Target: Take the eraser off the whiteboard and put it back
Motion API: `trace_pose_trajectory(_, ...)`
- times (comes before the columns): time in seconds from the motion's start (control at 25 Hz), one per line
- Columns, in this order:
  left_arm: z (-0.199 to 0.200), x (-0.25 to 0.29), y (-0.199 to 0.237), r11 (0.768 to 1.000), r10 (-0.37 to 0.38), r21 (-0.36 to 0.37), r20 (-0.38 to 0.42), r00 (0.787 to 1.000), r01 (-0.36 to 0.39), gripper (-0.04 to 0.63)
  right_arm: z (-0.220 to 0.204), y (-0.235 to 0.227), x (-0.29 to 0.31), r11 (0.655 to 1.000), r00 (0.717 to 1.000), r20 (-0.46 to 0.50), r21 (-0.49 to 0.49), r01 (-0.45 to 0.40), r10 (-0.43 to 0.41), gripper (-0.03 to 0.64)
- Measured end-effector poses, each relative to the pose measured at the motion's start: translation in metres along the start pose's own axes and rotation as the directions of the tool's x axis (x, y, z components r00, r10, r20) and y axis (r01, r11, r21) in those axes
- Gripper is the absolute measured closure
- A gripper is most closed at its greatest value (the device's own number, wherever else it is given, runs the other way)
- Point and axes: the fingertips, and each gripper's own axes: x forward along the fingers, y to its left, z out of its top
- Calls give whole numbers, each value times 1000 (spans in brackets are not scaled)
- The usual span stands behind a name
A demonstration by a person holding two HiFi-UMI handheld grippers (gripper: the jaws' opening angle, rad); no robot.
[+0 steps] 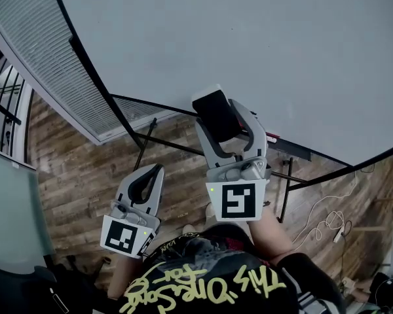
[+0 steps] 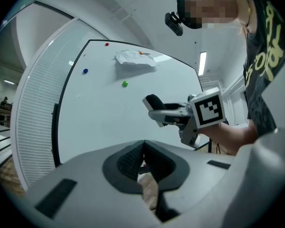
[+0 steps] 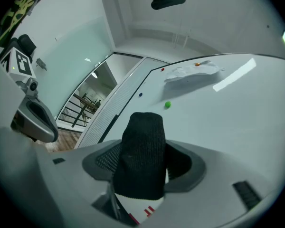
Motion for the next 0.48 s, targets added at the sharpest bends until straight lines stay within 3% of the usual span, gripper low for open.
trace_pose_trajectory(0.24,8,-5,-6,997,15,-75,10,1000,-15,588,-1,10,-6,1000,1000,0,21,-11,11,351)
trace_pose_trajectory(0.48,6,-9,-3,997,12,-72,11,1000,-11,588,0,18,-9,1000,1000,7,26,-17,17,351)
